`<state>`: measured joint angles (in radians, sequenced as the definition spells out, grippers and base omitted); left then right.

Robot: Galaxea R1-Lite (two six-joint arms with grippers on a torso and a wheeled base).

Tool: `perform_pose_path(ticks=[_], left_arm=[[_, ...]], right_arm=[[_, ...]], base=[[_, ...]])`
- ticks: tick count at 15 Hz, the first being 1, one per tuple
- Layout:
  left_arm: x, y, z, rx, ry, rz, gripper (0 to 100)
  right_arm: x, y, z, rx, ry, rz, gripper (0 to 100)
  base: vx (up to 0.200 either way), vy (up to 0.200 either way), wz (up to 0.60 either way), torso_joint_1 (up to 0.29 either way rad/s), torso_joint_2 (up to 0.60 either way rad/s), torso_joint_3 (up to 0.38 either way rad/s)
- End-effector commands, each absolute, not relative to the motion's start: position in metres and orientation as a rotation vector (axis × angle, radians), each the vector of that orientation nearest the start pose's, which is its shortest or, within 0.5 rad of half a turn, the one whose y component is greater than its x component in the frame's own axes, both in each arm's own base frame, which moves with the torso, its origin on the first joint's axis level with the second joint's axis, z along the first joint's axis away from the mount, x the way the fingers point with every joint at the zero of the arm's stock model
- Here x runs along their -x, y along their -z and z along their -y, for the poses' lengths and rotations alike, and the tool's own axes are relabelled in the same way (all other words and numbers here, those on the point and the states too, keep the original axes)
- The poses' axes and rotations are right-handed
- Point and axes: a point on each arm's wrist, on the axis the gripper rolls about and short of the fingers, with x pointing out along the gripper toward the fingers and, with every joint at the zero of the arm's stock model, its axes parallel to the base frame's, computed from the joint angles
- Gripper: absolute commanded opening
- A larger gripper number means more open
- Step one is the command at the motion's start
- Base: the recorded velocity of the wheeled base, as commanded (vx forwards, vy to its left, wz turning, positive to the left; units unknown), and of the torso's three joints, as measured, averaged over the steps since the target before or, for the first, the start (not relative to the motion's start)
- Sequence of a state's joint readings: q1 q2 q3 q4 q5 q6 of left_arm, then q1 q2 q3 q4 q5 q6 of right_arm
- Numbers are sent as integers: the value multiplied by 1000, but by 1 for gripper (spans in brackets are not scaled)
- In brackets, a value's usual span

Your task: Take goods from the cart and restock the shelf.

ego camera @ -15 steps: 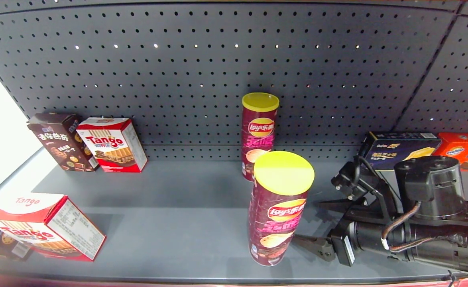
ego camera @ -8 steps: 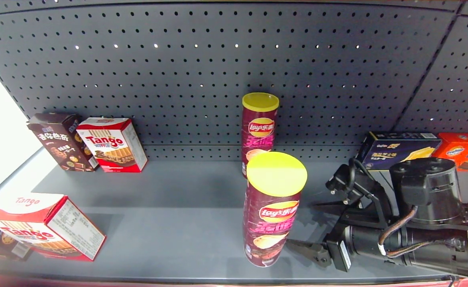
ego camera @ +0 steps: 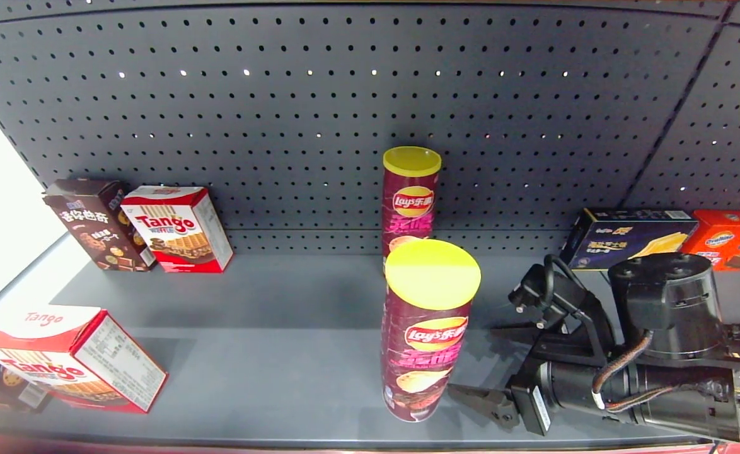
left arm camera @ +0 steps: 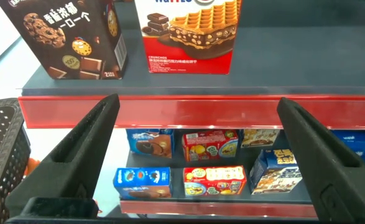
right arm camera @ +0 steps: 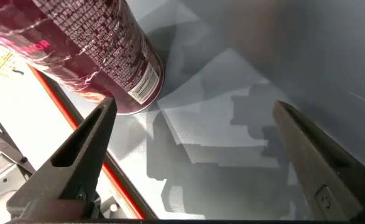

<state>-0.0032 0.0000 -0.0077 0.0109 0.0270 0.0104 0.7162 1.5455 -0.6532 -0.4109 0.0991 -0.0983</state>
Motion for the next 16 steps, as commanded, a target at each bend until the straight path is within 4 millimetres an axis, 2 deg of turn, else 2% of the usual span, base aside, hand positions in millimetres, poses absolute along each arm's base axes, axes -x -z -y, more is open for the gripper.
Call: perform_pose_path(ticks=[1, 8, 12, 14, 16], left_arm=[[23, -77, -1, -11, -25, -5, 100], [23, -77, -1, -11, -23, -5, 100], [23, -77, -1, -11, -23, -5, 100], [23, -77, -1, -11, -23, -5, 100], [23, -77, -1, -11, -23, -5, 100]], right_arm=[[-188, -165, -165, 239, -819, -429, 100], [-192, -165, -170, 240, -823, -428, 100], [-192, -167, -166, 233, -810, -421, 100], [-195, -175, -153, 208, -763, -383, 100], [-194, -198, -126, 162, -671, -291, 100]], base=[[0, 0, 0, 0, 0, 0], [0, 0, 0, 0, 0, 0], [0, 0, 0, 0, 0, 0], [0, 0, 0, 0, 0, 0], [0, 0, 0, 0, 0, 0]])
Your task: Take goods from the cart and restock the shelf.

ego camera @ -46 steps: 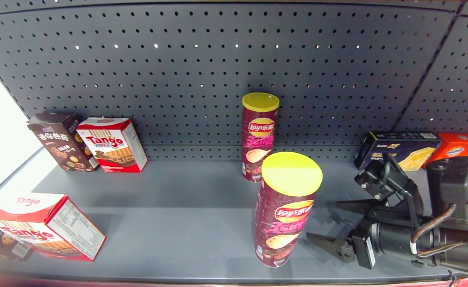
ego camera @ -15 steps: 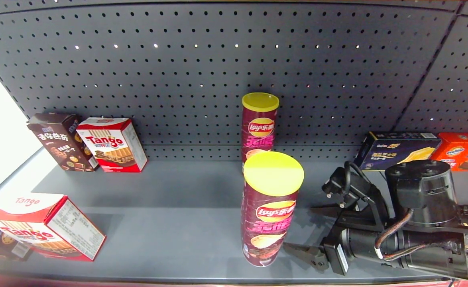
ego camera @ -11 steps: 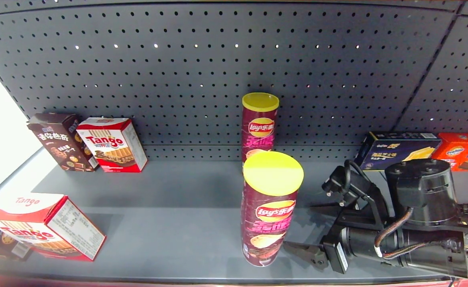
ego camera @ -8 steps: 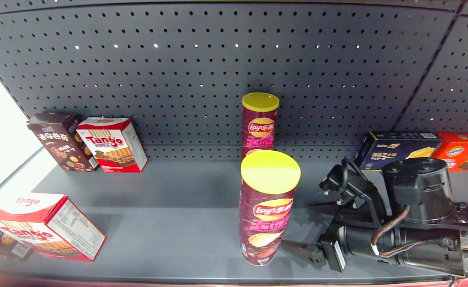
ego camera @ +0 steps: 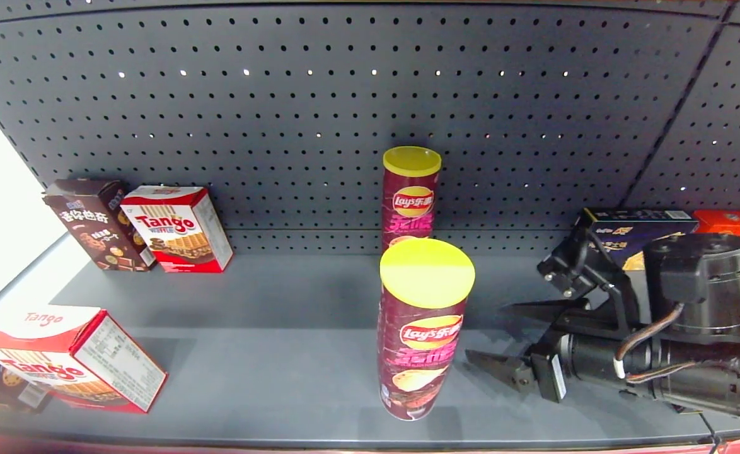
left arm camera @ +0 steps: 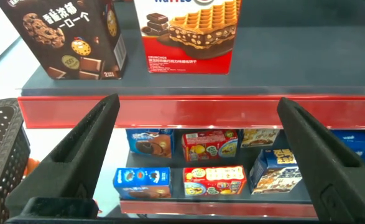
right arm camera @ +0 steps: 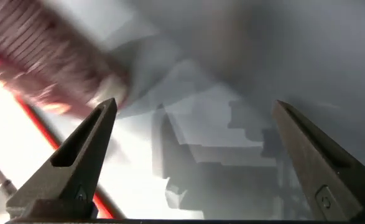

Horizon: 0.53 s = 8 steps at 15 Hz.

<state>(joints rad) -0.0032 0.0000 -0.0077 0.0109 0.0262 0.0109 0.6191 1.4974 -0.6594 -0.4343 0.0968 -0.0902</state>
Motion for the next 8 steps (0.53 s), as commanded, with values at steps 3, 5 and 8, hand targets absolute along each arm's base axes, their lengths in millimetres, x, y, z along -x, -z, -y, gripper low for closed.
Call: perform_pose_path(ticks=[3, 5, 8], left_arm=[[23, -77, -1, -11, -23, -6, 100], [23, -77, -1, -9, -21, -6, 100], [22, -77, -1, -11, -18, -19, 100]], right_arm=[[-186, -224, -93, 112, -555, -172, 100], [-168, -239, -59, 91, -425, -83, 100], [-119, -236, -20, 82, -247, 10, 100]], base=[[0, 0, 0, 0, 0, 0], [0, 0, 0, 0, 0, 0], [0, 0, 0, 0, 0, 0]])
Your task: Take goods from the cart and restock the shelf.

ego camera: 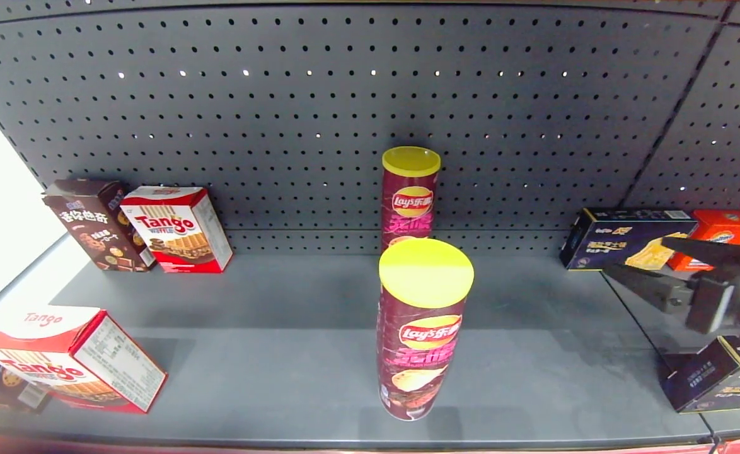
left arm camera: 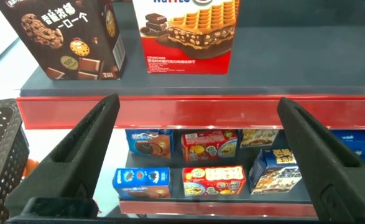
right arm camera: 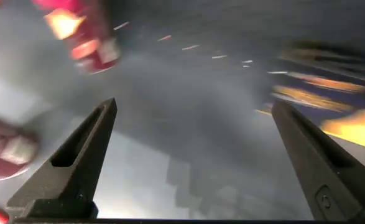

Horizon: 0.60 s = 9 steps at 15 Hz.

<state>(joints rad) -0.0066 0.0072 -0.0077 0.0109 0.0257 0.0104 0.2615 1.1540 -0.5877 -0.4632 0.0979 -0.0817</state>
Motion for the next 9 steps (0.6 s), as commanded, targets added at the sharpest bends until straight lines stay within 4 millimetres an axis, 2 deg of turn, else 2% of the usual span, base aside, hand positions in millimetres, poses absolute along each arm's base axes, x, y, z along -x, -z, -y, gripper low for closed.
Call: perform_pose_path(ticks=[1, 3, 7, 9], left_arm=[[21, -77, -1, -11, -15, -32, 100], [21, -77, -1, -11, -14, -37, 100], [21, -77, -1, -11, -15, -37, 100], [21, -77, -1, -11, -17, -35, 100]], right_arm=[[-92, -227, -9, 86, -174, 37, 100], [-65, -217, -4, 115, -95, 89, 100], [-30, -193, -2, 124, -43, 150, 100], [-10, -170, -1, 125, -57, 113, 100]], base=[[0, 0, 0, 0, 0, 0], [0, 0, 0, 0, 0, 0], [0, 0, 0, 0, 0, 0], [0, 0, 0, 0, 0, 0]])
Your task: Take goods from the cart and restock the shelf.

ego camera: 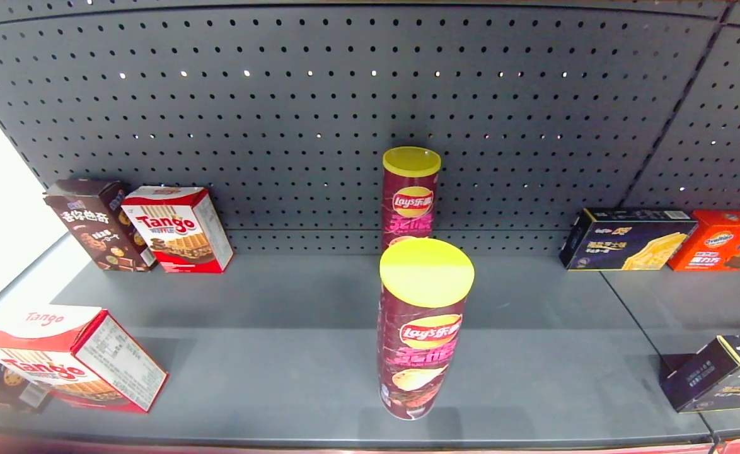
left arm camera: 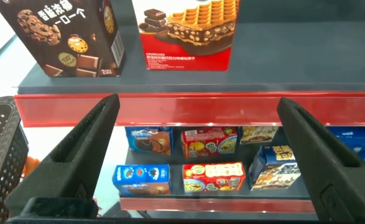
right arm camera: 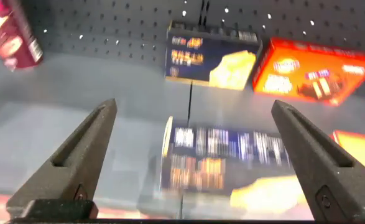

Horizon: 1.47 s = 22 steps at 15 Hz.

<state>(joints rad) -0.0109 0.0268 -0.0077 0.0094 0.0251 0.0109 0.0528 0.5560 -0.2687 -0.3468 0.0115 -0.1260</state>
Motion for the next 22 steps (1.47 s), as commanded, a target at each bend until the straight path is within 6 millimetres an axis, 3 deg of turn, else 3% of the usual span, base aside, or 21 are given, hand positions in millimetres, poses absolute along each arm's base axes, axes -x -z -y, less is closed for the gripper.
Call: perform_pose_path(ticks=[1, 2, 4, 7, 10, 14, 17, 22], left_arm=[[21, -77, -1, -11, -17, -32, 100], [21, -77, -1, -11, -18, -29, 100], [22, -76, -1, -14, -21, -11, 100], [22, -76, 0, -32, 23, -12, 100], [22, -76, 1, -55, 48, -11, 100], [22, -76, 1, -55, 30, -13, 100], [22, -76, -2, -39, -92, -14, 100], [22, -76, -2, -36, -90, -14, 100]], right_arm=[[0, -163, 0, 125, -49, 115, 100], [6, -158, 0, 124, -47, 111, 100], [27, -126, 1, 89, -62, 115, 100], [17, -96, 1, 4, -58, 111, 100], [17, -77, 0, 39, -77, -80, 100], [21, -76, -1, 6, -31, -24, 100], [23, -76, -1, 5, -29, -1, 100], [23, -76, -1, 3, -28, -1, 100]], base=[[0, 0, 0, 0, 0, 0], [0, 0, 0, 0, 0, 0], [0, 0, 0, 0, 0, 0], [0, 0, 0, 0, 0, 0], [0, 0, 0, 0, 0, 0], [0, 0, 0, 0, 0, 0], [0, 0, 0, 0, 0, 0], [0, 0, 0, 0, 0, 0]])
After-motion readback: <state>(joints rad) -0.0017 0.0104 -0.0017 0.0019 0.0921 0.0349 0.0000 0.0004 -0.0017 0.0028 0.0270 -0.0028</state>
